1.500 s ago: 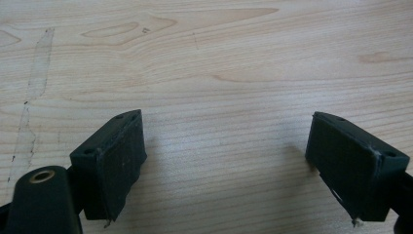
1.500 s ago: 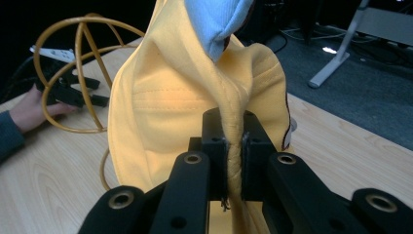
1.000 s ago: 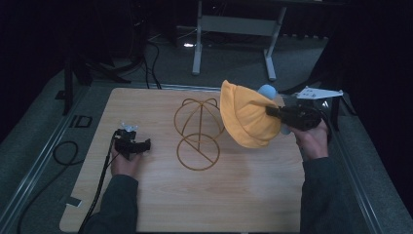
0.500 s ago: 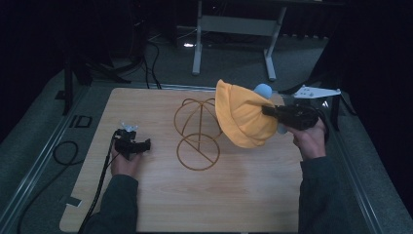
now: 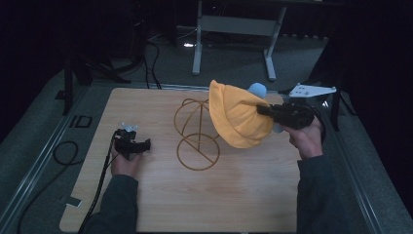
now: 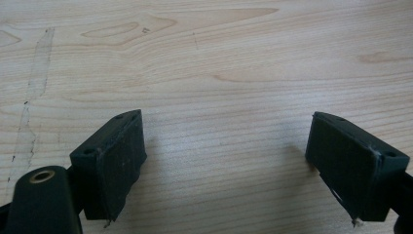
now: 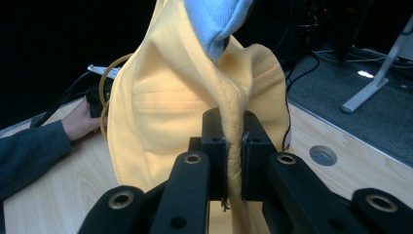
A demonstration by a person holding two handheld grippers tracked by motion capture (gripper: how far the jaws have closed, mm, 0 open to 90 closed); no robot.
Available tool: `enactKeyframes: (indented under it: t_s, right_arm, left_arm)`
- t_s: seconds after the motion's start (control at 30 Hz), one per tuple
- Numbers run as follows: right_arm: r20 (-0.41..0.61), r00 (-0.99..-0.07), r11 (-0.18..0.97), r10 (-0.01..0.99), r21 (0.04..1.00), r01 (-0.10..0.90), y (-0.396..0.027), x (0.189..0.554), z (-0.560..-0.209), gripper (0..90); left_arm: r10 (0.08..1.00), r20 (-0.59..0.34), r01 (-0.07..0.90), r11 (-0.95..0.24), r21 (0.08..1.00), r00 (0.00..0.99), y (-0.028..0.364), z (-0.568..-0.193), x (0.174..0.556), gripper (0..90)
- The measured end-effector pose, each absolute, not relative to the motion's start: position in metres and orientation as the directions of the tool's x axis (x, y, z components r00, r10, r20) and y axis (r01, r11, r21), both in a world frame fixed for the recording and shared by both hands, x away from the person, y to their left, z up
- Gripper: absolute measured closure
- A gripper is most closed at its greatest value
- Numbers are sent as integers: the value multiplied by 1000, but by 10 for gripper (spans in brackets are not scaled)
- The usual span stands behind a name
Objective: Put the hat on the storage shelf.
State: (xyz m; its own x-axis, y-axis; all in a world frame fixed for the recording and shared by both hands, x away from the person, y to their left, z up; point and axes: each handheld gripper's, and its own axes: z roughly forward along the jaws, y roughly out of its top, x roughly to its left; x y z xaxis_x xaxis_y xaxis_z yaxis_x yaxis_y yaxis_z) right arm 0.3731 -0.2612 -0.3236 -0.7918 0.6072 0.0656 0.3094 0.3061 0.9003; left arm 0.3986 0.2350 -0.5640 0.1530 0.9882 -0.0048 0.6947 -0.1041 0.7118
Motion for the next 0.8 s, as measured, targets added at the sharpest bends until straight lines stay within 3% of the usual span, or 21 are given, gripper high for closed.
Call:
enactKeyframes:
  t_s: [0.8]
  right_arm:
    - [35,-841,372,540,886,276,-219,375,-319,840]
  left_arm:
    - [988,-5,694,-104,712,153,235,-564,399,147]
